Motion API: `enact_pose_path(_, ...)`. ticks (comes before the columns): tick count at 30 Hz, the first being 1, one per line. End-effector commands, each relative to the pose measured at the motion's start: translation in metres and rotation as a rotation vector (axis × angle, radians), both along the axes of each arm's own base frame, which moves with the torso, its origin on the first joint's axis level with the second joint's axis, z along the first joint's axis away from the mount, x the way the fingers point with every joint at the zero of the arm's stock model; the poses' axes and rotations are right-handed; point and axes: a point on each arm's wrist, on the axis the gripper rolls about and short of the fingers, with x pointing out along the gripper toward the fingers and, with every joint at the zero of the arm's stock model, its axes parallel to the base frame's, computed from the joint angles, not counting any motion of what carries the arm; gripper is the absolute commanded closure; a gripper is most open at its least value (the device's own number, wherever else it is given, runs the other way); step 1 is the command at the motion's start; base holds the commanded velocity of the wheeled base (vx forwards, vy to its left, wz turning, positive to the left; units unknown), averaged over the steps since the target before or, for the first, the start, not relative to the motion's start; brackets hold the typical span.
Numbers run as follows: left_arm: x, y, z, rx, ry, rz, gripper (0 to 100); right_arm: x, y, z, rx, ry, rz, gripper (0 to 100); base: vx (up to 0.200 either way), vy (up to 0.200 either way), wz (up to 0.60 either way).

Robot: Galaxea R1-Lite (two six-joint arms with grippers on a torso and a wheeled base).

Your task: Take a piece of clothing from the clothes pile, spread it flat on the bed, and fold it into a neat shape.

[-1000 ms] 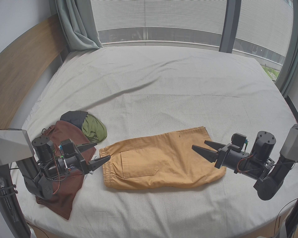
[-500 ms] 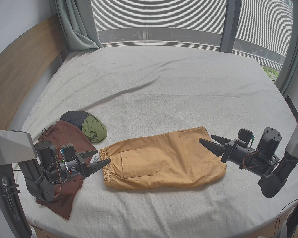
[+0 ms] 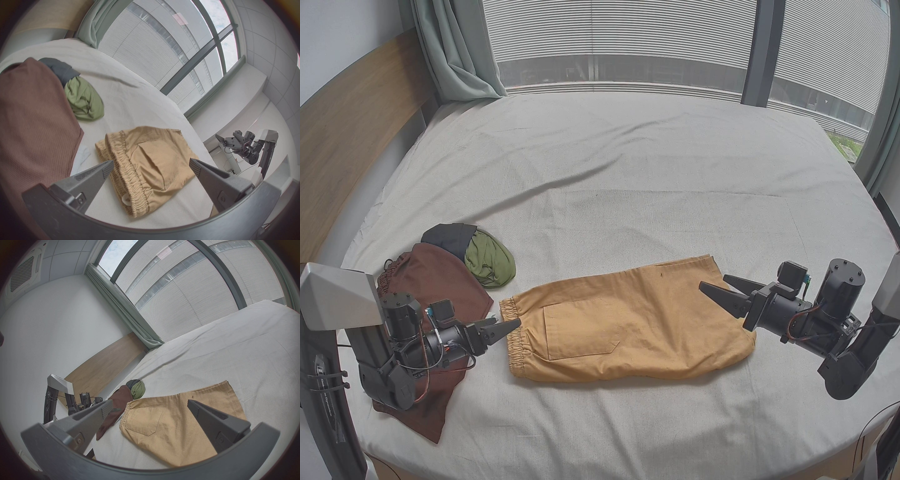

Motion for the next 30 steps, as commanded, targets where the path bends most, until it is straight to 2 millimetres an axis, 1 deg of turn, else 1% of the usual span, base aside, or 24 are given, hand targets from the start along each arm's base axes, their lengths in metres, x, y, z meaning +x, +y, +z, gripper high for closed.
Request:
enact_pose_path(1,0.002,0.000,-0.024,0.004,0.076,0.002,0,0.001,0.001,-0.005,-0.006,0.016,0.001,0,0.000,0.000,0.00)
enact_pose_path(2,0.002,0.000,-0.024,0.004,0.076,0.002,0,0.001,0.001,-0.005,-0.006,0.016,0.001,0,0.000,0.000,0.00)
enact_pose_path(3,0.004,0.000,-0.034,0.005,0.097,0.002,0,0.002,0.000,-0.008,-0.009,0.026,-0.001,0,0.000,0.000,0.00)
enact_pose_path(6,0.009,0.000,-0.041,0.005,0.105,0.013,0,0.003,0.001,-0.009,-0.010,0.029,-0.001,0,0.000,0.000,0.00)
enact_pose_path(16,0.017,-0.002,-0.058,-0.016,0.155,0.048,0,0.005,0.001,-0.013,-0.013,0.039,0.001,0,0.000,0.000,0.00)
enact_pose_path(21,0.023,-0.007,-0.069,-0.015,0.172,0.068,0,0.006,0.001,-0.013,-0.013,0.038,-0.001,0,0.000,0.000,0.00)
enact_pose_path(24,0.024,-0.009,-0.069,-0.018,0.174,0.076,0,0.006,0.001,-0.013,-0.013,0.038,-0.001,0,0.000,0.000,0.00)
enact_pose_path(30,0.026,-0.022,-0.068,-0.081,0.218,0.078,0,0.005,0.003,-0.015,-0.016,0.044,0.007,0,0.000,0.000,0.00)
